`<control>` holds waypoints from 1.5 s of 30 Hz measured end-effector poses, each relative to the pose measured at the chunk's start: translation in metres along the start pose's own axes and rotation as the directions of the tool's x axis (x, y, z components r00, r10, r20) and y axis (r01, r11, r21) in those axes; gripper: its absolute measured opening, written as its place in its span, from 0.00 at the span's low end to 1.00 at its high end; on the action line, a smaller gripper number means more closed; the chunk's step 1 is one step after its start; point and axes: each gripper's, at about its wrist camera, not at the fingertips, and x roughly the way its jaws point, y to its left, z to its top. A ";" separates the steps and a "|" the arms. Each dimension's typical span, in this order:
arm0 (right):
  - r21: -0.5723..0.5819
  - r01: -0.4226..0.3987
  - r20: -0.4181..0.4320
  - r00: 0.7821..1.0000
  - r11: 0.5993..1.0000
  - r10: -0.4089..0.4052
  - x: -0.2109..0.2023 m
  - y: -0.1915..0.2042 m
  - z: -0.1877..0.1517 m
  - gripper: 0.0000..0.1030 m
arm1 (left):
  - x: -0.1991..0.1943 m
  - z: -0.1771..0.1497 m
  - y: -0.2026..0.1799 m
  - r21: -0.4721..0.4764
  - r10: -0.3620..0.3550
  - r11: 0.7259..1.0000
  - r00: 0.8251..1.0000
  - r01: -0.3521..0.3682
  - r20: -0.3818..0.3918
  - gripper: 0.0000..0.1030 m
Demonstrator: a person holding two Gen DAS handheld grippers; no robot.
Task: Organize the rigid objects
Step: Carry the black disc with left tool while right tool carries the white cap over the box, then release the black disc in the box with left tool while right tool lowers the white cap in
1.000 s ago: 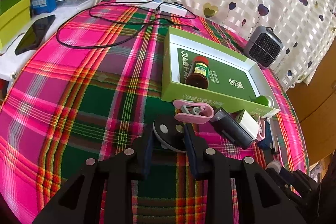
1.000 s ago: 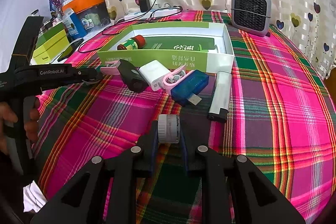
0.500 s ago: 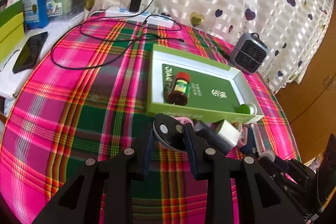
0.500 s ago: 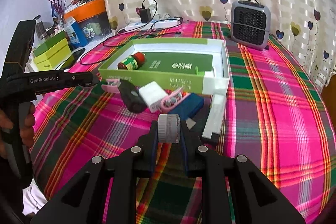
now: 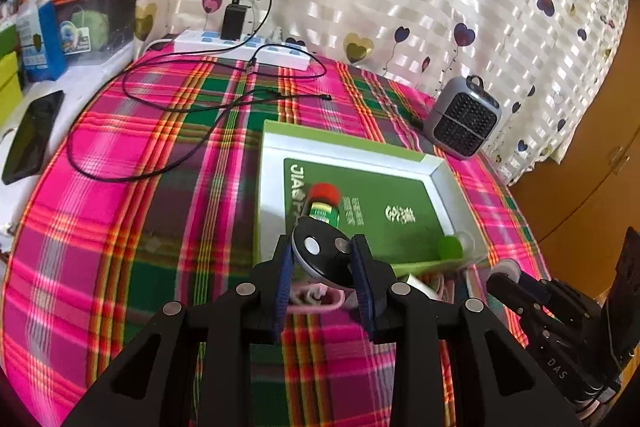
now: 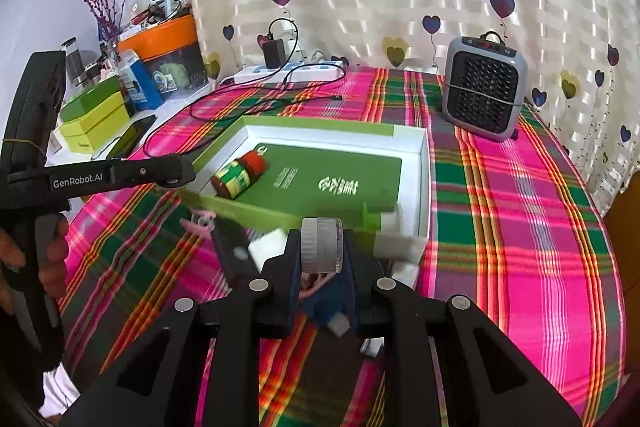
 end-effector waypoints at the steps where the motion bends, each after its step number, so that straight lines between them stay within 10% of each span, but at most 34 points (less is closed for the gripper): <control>1: -0.001 0.001 -0.001 1.000 1.000 -0.001 0.002 -0.001 0.003 0.19 | 0.002 0.002 -0.001 0.007 0.001 1.000 1.000 -0.001 0.002 0.27; 45: -0.031 0.100 -0.114 0.988 0.994 -0.103 0.108 -0.045 0.045 0.19 | 0.095 0.052 0.009 0.056 0.025 0.998 0.997 -0.021 -0.070 0.27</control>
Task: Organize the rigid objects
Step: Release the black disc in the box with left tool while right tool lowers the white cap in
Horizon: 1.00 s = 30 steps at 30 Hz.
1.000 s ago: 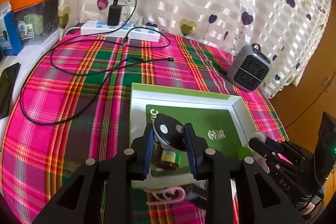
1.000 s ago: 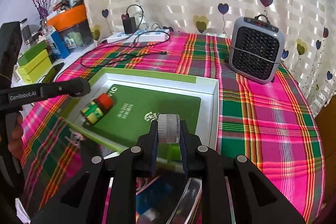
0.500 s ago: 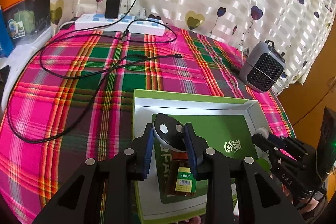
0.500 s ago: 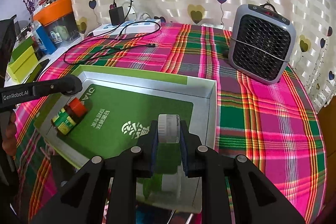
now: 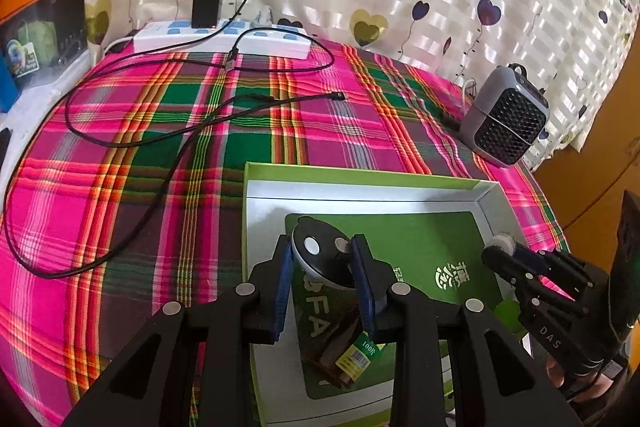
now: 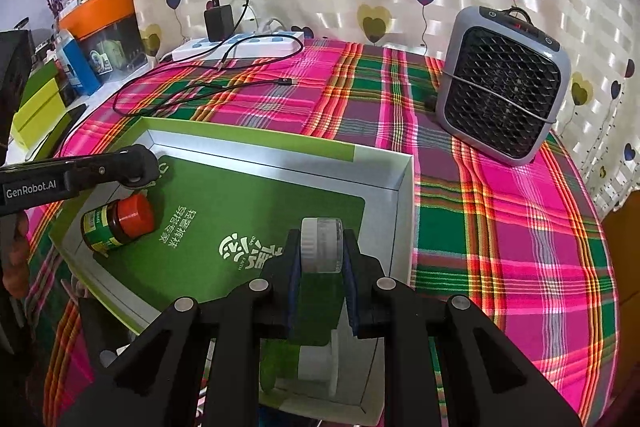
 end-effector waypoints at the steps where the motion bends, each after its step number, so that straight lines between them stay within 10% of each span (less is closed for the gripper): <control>1: 0.000 0.001 -0.003 1.000 1.000 -0.001 0.001 0.000 0.000 0.19 | 0.000 0.000 0.000 0.001 0.000 1.000 1.000 0.000 0.001 0.27; 30: 0.021 -0.002 0.013 1.000 1.000 0.002 0.002 -0.001 -0.002 0.21 | 0.000 -0.001 -0.001 0.009 0.010 1.000 1.000 -0.010 0.013 0.29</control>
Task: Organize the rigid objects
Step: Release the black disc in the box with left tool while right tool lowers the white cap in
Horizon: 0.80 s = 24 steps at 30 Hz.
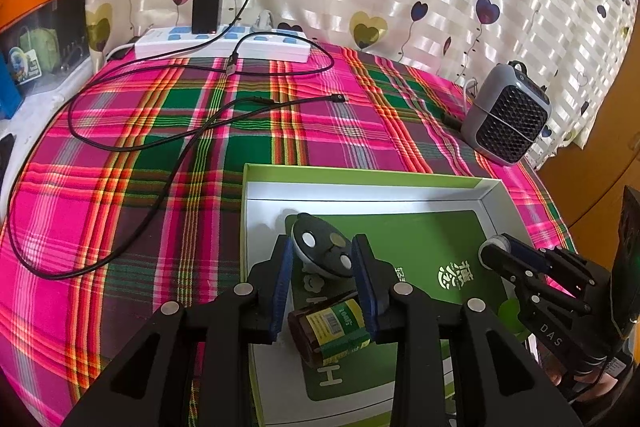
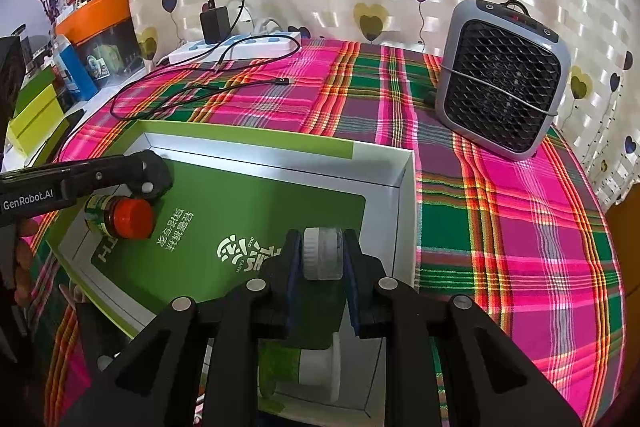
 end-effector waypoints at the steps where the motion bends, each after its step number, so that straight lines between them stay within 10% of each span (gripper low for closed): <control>1: 0.001 -0.002 0.002 1.000 1.000 0.002 0.000 0.000 0.000 0.23 | 0.000 0.000 0.000 -0.001 0.000 1.000 1.000 0.000 0.000 0.29; 24: 0.010 -0.023 0.056 0.998 1.000 0.022 -0.021 0.003 -0.003 0.27 | -0.013 -0.006 -0.003 0.020 -0.008 1.000 1.000 0.008 0.029 0.36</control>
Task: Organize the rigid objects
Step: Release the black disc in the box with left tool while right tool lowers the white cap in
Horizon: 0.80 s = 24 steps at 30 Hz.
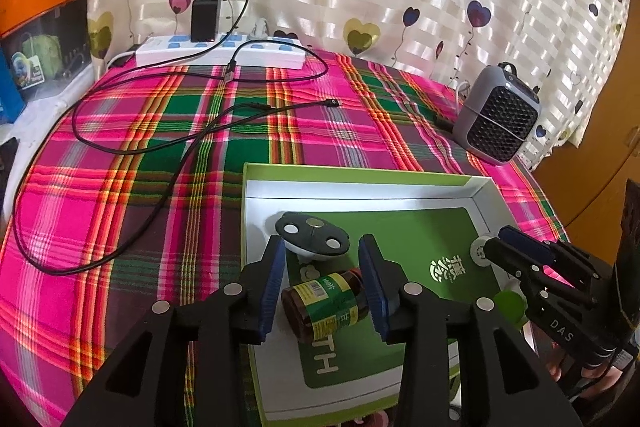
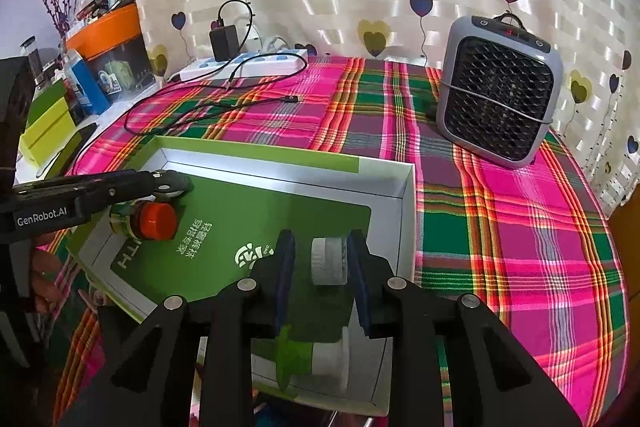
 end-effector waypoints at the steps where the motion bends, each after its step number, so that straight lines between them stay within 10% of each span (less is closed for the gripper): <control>1: -0.001 0.001 0.004 1.000 1.000 -0.001 -0.002 0.000 0.000 0.27 | -0.001 0.000 0.000 0.001 -0.001 1.000 1.000 0.001 0.002 0.36; 24: 0.021 0.011 0.045 0.999 1.000 -0.012 -0.048 0.014 -0.024 0.27 | -0.064 -0.041 -0.003 0.029 -0.020 0.999 0.997 0.017 0.079 0.36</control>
